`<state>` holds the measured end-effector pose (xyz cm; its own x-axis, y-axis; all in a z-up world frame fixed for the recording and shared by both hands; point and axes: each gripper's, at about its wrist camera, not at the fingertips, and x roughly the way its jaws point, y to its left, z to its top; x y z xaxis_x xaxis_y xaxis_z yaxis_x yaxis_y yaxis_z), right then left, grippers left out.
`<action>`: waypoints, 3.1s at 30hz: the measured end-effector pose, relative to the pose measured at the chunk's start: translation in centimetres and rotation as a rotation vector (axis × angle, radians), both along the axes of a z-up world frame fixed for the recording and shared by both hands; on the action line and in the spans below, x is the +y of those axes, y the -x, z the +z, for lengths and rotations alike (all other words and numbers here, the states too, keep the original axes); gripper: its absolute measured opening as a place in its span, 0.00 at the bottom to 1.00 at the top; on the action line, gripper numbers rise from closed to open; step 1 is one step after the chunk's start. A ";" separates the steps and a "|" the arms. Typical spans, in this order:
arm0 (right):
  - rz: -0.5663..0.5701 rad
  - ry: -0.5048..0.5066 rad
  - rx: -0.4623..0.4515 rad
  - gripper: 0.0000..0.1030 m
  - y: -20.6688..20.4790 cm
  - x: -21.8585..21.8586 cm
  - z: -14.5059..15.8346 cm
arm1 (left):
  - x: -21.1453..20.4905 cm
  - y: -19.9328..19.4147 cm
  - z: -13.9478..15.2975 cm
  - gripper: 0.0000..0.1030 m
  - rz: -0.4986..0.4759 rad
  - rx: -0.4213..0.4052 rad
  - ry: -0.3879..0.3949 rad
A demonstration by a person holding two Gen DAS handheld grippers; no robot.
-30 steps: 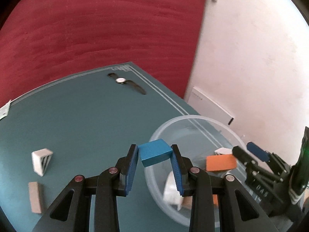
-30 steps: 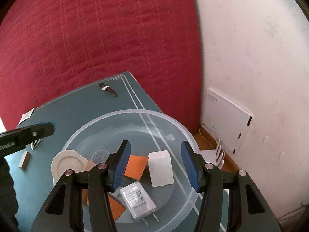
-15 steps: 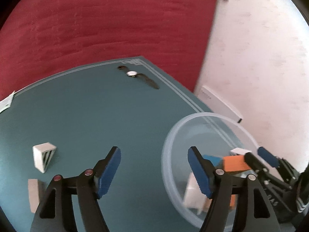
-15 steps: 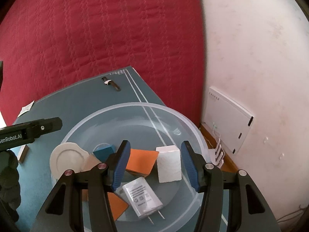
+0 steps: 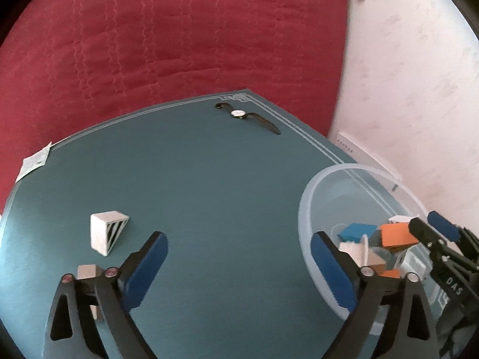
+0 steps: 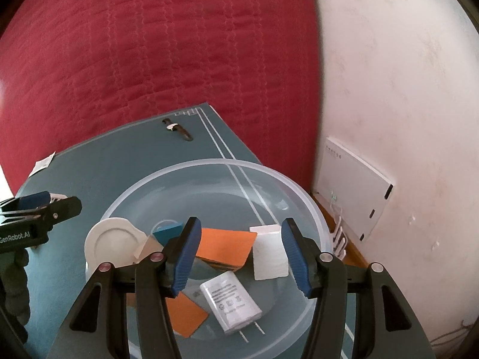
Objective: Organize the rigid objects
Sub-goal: 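Move the left gripper over the flat tan block while the right moves toward the white block, then close the left gripper on the flat tan block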
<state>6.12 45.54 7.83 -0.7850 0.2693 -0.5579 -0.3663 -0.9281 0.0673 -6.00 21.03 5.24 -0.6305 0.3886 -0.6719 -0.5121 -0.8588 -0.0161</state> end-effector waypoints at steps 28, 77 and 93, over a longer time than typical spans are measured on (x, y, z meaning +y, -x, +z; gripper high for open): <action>0.135 -0.047 0.046 0.58 1.1 -7.6 2.1 | -13.3 2.7 -2.2 0.99 0.307 -0.046 0.018; 0.432 -0.020 -0.078 0.58 4.2 -17.5 -1.3 | -13.5 3.6 -4.1 0.51 0.308 -0.107 0.051; 0.436 0.058 -0.114 0.58 5.0 -17.8 -0.9 | -14.3 3.0 -3.2 0.28 0.291 -0.148 -0.002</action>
